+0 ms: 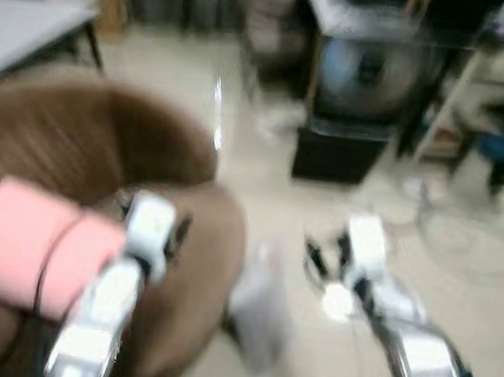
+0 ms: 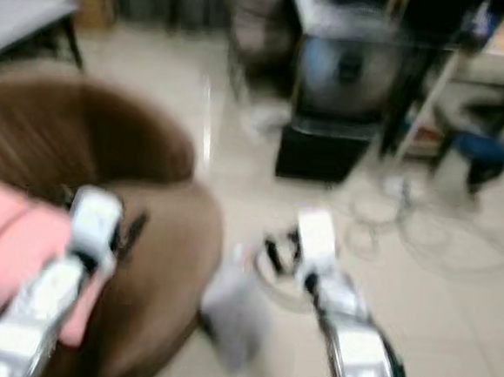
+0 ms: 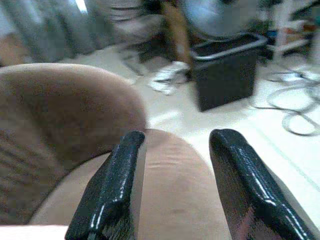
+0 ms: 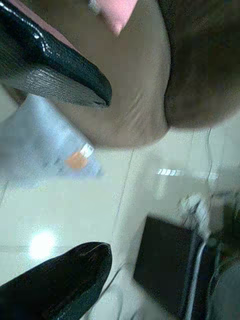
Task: Move the pillow to the sofa from floor
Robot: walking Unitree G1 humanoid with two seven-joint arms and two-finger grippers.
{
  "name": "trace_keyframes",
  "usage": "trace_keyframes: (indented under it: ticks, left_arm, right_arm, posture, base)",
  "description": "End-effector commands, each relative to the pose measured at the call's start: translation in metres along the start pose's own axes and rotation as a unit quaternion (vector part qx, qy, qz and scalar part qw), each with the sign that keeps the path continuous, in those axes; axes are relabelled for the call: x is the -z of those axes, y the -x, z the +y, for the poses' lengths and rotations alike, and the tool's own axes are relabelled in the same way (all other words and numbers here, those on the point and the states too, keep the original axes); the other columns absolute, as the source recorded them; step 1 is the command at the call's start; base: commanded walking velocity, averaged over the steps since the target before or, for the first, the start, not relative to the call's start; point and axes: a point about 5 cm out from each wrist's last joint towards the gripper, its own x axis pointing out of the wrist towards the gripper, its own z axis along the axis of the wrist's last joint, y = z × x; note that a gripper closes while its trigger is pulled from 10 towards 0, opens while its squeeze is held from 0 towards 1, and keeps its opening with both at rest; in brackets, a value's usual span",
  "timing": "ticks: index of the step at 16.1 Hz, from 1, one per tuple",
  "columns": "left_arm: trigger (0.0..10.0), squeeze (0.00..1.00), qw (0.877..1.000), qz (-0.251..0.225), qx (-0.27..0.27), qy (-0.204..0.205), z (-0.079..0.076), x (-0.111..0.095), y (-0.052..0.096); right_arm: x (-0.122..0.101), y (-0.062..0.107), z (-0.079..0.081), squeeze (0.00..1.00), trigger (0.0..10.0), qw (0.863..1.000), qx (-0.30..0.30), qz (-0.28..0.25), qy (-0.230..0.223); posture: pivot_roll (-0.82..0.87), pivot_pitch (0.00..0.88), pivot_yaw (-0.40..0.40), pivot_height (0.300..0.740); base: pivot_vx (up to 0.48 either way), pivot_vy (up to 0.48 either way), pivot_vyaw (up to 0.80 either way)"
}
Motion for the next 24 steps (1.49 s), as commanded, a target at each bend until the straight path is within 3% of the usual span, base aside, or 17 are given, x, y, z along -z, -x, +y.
trace_keyframes:
  ticks: [1, 5, 12, 17, 24]
  left_arm:
    - [10.0, 0.00, 1.000, -0.019, -0.023, 0.000, 0.011, -0.007, 0.002]
    - [10.0, 0.00, 0.998, -0.032, -0.051, 0.031, 0.017, -0.008, 0.006]
    - [10.0, 0.00, 0.997, -0.053, -0.056, -0.011, 0.021, -0.023, -0.001]
    - [10.0, 0.00, 0.996, -0.056, -0.063, -0.016, 0.025, -0.027, -0.005]
    - [10.0, 0.00, 0.996, -0.057, -0.060, -0.019, 0.025, -0.030, -0.010]
  right_arm:
    - [-0.004, -0.002, 0.003, 0.00, 10.0, 1.000, -0.002, -0.008, 0.007]
    - [-0.004, -0.004, -0.001, 0.00, 10.0, 1.000, 0.002, -0.007, 0.011]
    - [-0.003, -0.011, -0.008, 0.00, 10.0, 1.000, 0.006, -0.003, 0.009]
    - [-0.001, -0.012, -0.010, 0.00, 10.0, 0.999, 0.000, -0.006, 0.032]
    - [-0.001, -0.015, -0.009, 0.00, 10.0, 0.999, -0.012, -0.010, 0.036]
  posture:
    - [0.13, 0.000, 0.002, 0.740]
    - [0.14, 0.000, -0.009, 0.740]
    - [0.16, 0.000, -0.016, 0.740]
    - [0.15, 0.000, -0.002, 0.740]
    - [0.14, 0.000, 0.011, 0.740]
  base:
    - [0.000, 0.000, -0.80]
    - [0.000, 0.000, -0.80]
    - [0.000, 0.000, -0.78]
    - [0.064, 0.000, 0.00]
    - [0.363, 0.000, 0.77]
